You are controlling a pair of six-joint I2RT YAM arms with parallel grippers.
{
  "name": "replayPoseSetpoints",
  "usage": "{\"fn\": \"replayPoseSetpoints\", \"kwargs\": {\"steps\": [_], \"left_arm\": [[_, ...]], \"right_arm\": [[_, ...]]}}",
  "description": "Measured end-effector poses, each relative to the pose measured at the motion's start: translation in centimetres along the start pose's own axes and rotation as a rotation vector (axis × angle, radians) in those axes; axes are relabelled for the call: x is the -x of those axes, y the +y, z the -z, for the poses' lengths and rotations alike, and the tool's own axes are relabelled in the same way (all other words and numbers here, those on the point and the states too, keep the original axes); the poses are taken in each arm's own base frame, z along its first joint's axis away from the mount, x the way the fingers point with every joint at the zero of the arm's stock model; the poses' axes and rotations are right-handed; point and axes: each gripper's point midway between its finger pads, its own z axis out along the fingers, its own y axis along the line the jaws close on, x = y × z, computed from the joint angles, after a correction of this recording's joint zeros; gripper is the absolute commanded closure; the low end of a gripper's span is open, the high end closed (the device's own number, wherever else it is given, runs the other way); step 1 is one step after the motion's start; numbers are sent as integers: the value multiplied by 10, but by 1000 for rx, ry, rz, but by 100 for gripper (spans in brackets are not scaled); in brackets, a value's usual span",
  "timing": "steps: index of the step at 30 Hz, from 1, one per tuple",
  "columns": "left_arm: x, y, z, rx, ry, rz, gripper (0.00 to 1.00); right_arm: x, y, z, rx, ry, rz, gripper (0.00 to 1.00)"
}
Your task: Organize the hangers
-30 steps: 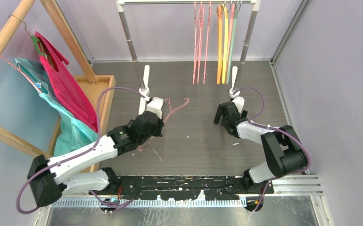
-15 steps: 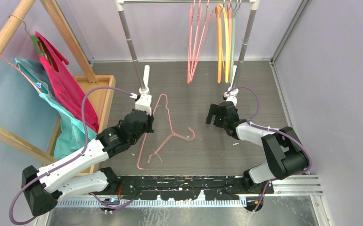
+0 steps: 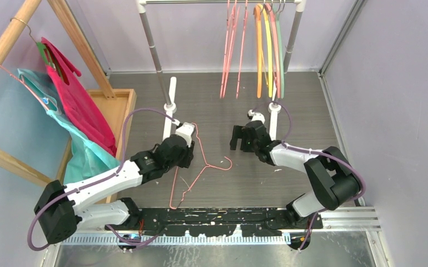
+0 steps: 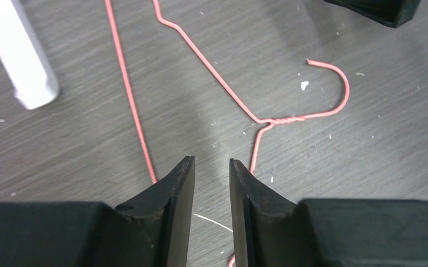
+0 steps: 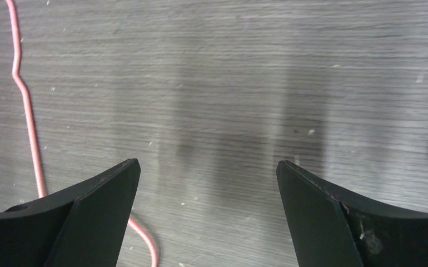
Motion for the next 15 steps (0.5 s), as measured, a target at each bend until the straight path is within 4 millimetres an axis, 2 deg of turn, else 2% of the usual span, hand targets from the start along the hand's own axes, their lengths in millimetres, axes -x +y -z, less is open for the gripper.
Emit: {"fn": "replayPoseSetpoints", "kwargs": {"steps": [9, 15], "left_arm": [[-39, -36, -14, -128, 88, -51, 64], [-58, -44, -25, -146, 130, -60, 64]], "right_arm": [[-21, 43, 10, 27, 39, 121, 6], [-29, 38, 23, -12, 61, 159, 7]]}}
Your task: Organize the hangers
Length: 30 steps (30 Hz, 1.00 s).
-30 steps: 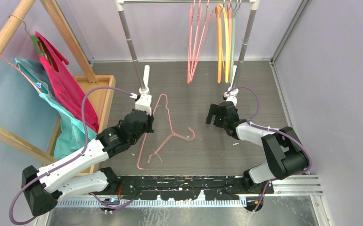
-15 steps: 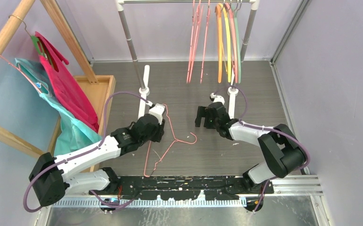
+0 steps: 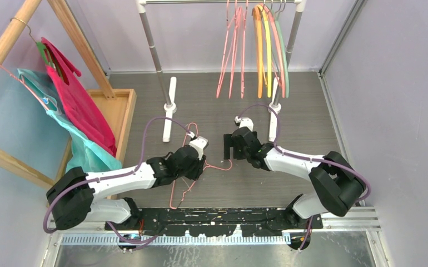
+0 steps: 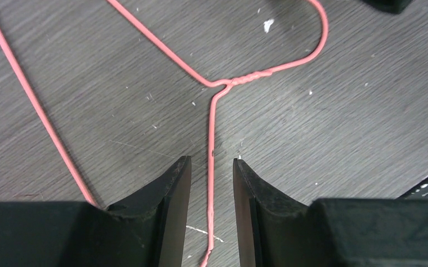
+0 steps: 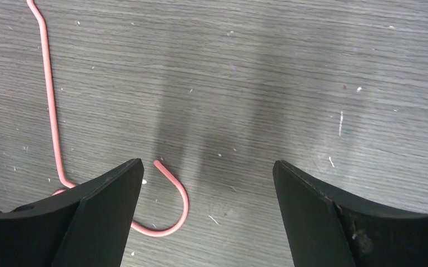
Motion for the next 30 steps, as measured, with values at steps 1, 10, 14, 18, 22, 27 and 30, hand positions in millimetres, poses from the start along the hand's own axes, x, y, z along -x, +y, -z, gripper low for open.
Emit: {"fn": "replayPoseSetpoints", "kwargs": {"steps": [1, 10, 14, 18, 22, 27, 30], "left_arm": [[-4, 1, -2, 3, 11, -2, 64], [-33, 4, -17, 27, 98, -25, 60], [-36, 1, -17, 16, 103, -17, 54], [-44, -1, -21, 7, 123, 1, 57], [-43, -4, -28, 8, 111, 9, 84], [-34, -11, -41, 12, 85, 20, 100], [-30, -15, -46, 13, 76, 26, 100]], "right_arm": [[0, -1, 3, -6, -1, 3, 7], [-4, -7, 10, -42, 7, 22, 7], [-3, -8, 10, -50, 3, 23, 7], [-3, -9, 9, -57, 0, 23, 7], [-2, -11, 9, -63, -4, 23, 7], [-3, -13, 9, -74, -5, 24, 7], [-4, -14, 9, -79, -3, 26, 7]]}}
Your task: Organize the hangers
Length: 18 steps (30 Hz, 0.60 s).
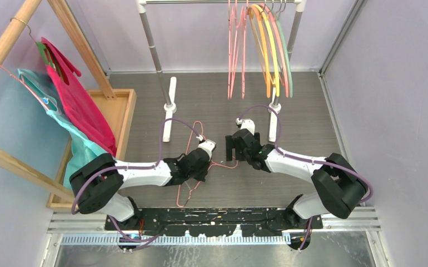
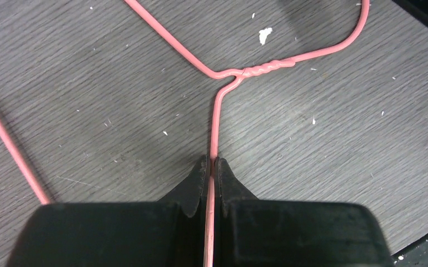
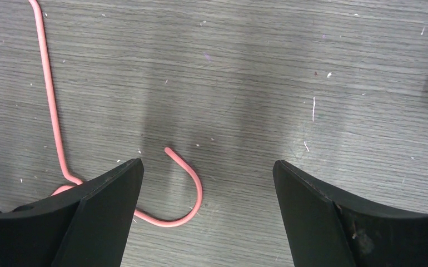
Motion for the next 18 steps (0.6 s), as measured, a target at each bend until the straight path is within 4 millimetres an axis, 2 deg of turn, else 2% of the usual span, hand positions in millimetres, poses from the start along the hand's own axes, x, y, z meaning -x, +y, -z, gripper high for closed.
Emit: {"fn": "replayPoseSetpoints", "kwargs": {"steps": [6, 10, 14, 18], "left_arm": [[1, 1, 3, 21, 1, 1, 100], [-5, 13, 22, 67, 33, -18, 100], [11, 17, 43, 84, -14, -17, 100], [22, 14, 47, 81, -40, -10, 100]], "right_arm": [[0, -1, 0, -4, -1, 0, 7], [0, -5, 5, -10, -15, -8, 6], [6, -2, 13, 21, -40, -25, 6], [7, 17, 16, 122, -39, -53, 7]]}}
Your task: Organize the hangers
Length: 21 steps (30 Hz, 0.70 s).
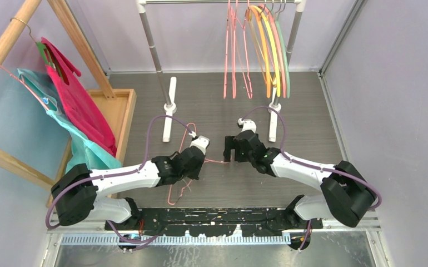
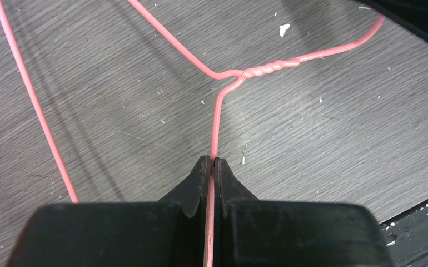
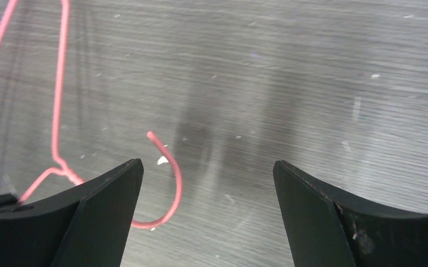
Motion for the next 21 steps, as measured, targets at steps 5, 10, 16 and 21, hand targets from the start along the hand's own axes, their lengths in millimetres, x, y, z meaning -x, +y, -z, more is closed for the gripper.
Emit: {"fn": "replayPoseSetpoints", "kwargs": {"steps": [5, 10, 16, 21], "left_arm": [[-1, 1, 0, 3, 6, 0, 100], [-1, 2, 0, 9, 4, 0, 100], [-6, 6, 1, 26, 17, -7, 100], [-7, 12, 6, 40, 14, -10, 100]], "right_arm": [[-8, 23, 1, 133, 31, -35, 9], [-6, 42, 2, 224, 34, -66, 33], [-7, 55, 0, 288, 49, -91, 46], [-8, 56, -1, 299, 50, -104, 84]]}}
